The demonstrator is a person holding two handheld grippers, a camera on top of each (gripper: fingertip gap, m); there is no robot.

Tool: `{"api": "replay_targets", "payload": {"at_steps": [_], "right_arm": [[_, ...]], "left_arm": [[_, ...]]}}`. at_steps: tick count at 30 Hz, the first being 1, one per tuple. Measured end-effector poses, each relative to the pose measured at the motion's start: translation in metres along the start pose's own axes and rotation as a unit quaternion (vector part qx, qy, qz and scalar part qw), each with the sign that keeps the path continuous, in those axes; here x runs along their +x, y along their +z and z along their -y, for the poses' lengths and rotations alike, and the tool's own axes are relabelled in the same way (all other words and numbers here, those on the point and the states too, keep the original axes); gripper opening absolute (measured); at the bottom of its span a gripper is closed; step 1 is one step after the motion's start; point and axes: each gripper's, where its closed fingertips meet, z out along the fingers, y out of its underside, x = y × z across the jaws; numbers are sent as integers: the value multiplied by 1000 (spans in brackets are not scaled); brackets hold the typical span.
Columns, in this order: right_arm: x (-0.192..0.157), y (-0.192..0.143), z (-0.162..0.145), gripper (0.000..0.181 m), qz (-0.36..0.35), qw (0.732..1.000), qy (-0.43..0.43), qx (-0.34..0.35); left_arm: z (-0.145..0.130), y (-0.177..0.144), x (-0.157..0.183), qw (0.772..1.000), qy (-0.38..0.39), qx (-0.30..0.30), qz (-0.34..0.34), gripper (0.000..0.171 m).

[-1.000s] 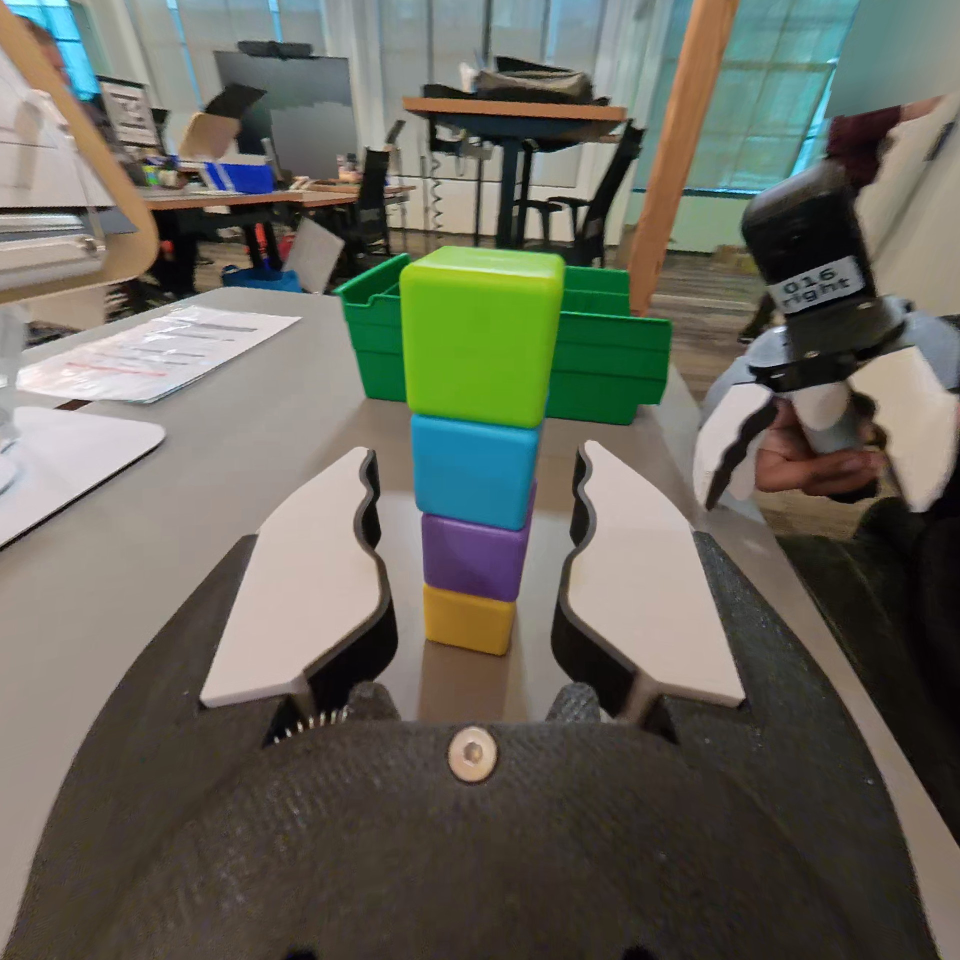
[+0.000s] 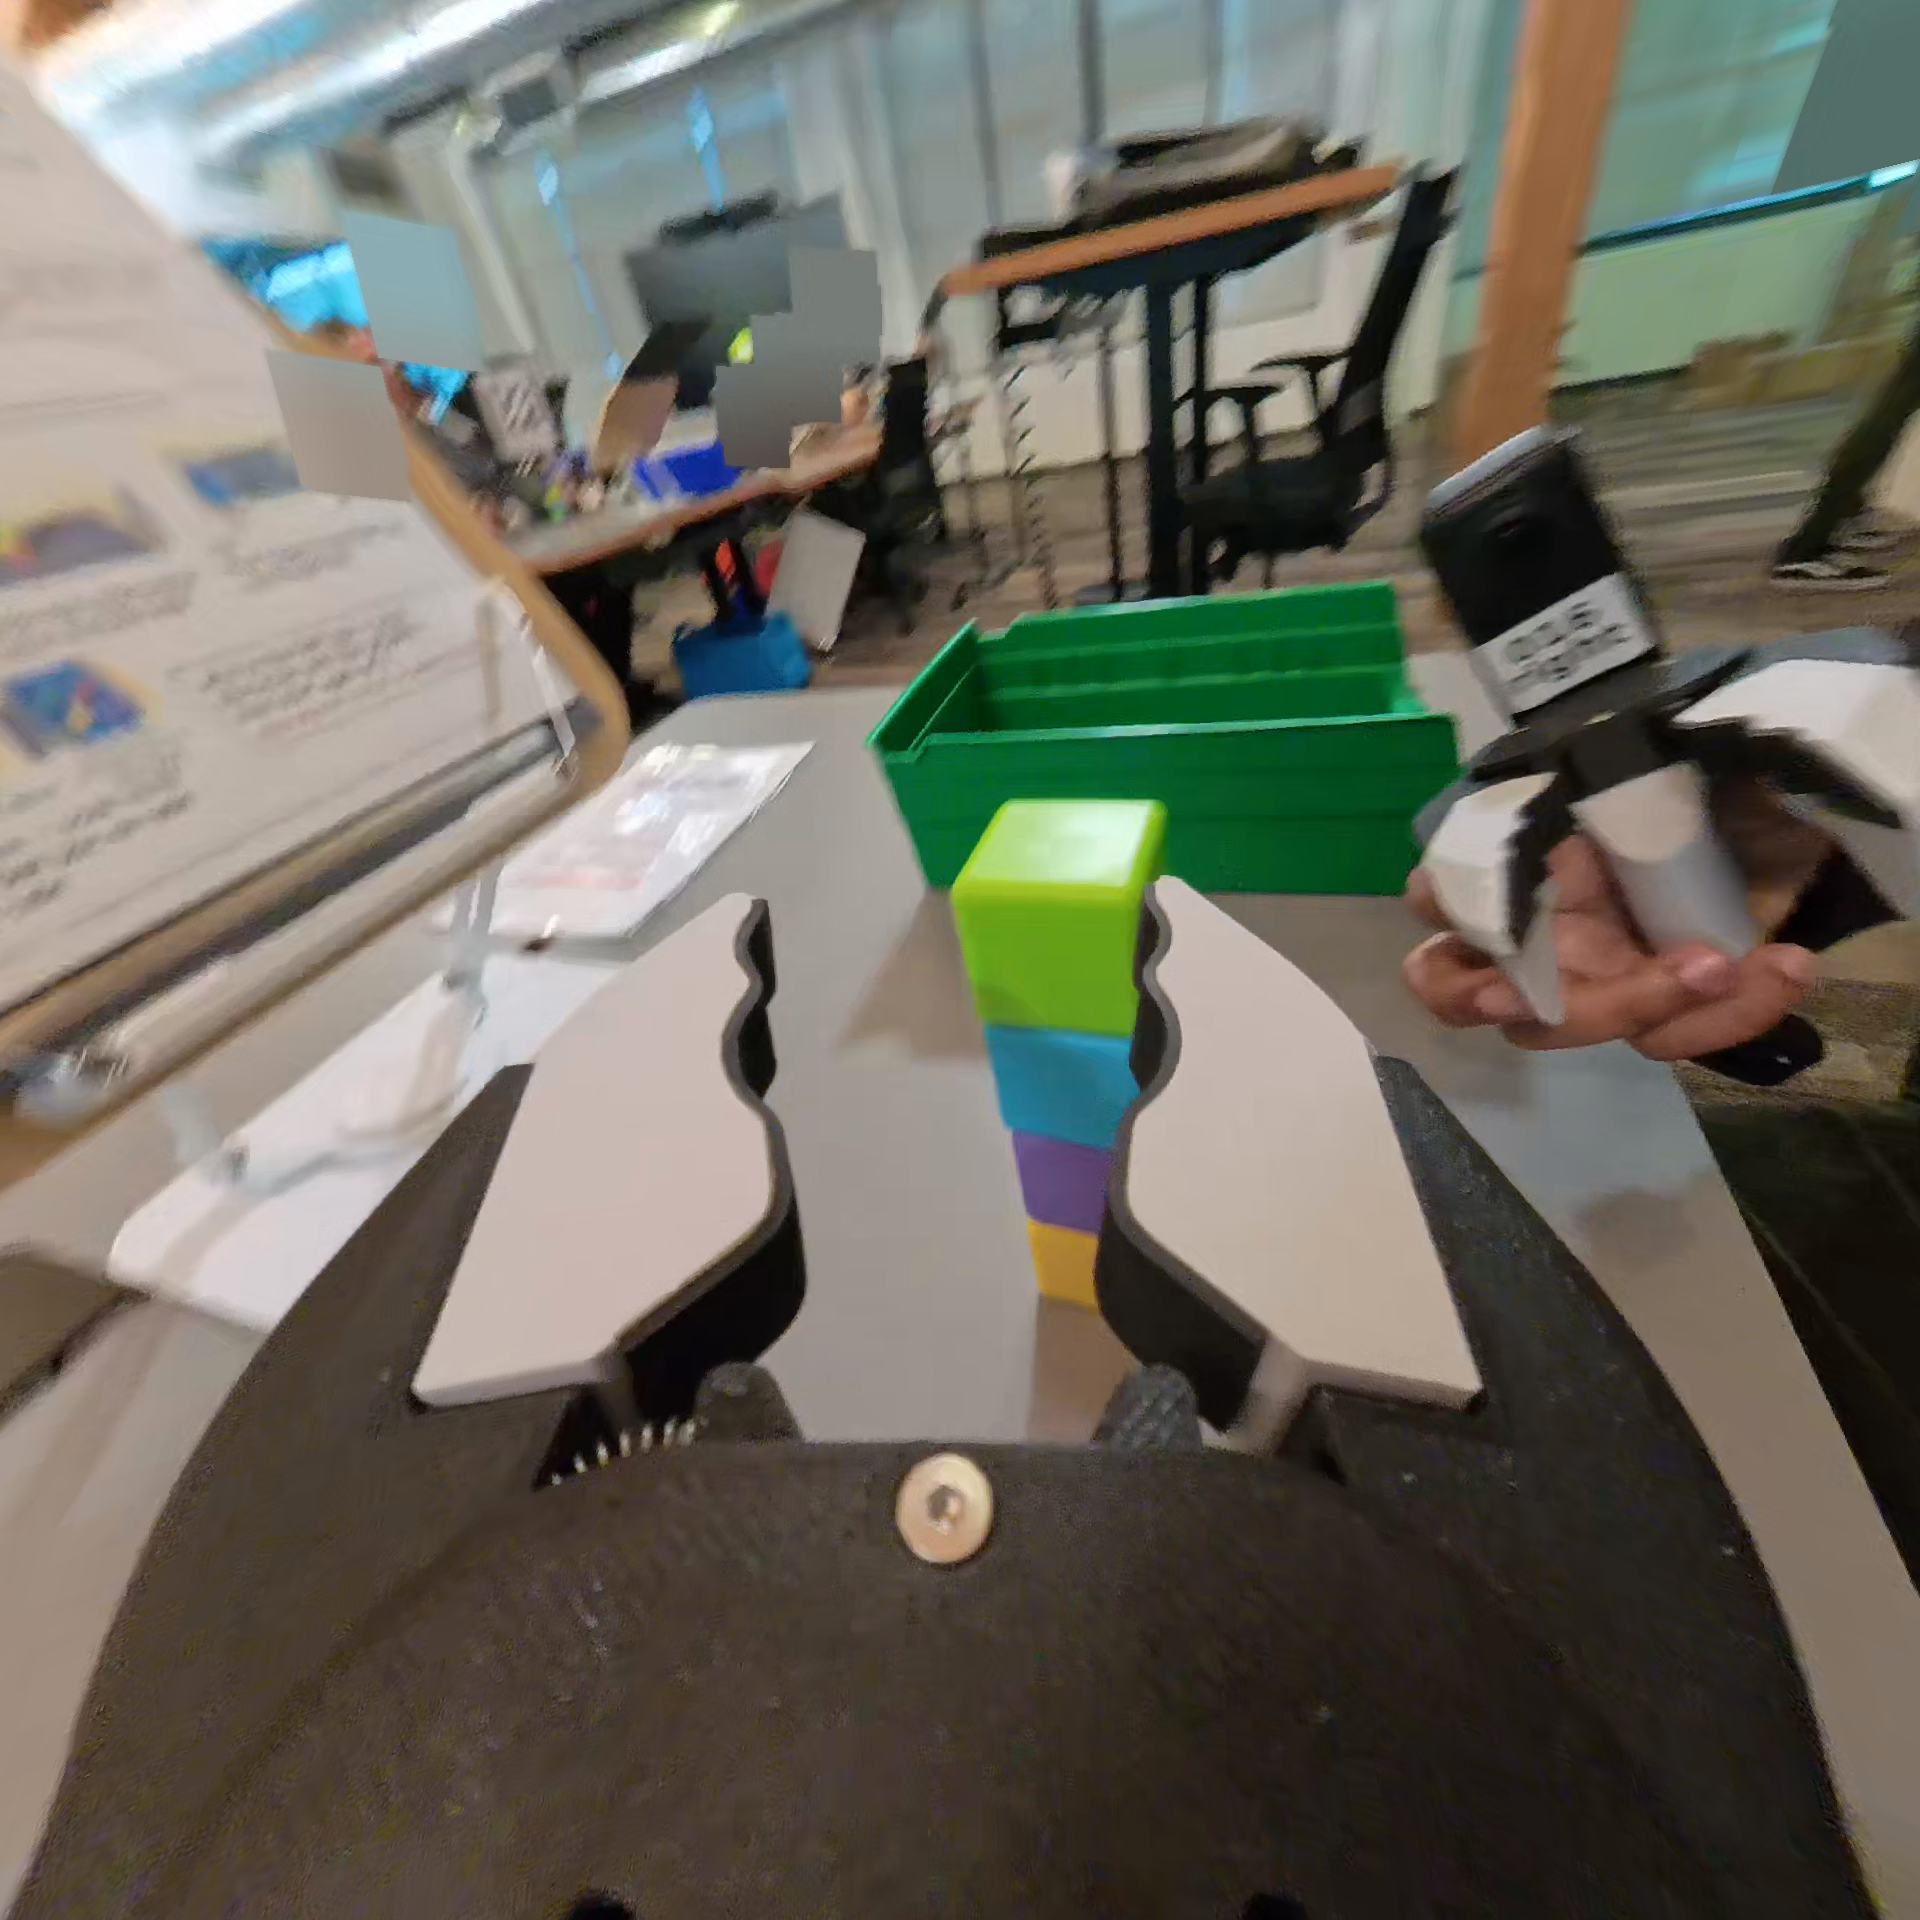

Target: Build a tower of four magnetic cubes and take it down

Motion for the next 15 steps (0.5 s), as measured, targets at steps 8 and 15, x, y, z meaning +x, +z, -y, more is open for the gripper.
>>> {"api": "replay_targets", "payload": {"at_steps": [8, 15], "right_arm": [[4, 2, 8, 57, -23, 999, -36, 6], [23, 1, -1, 59, -63, 995, -70, -22]], "left_arm": [[-77, -5, 38, 993, -46, -97, 40, 78], [-66, 5, 39, 993, -111, -33, 29, 78]]}}
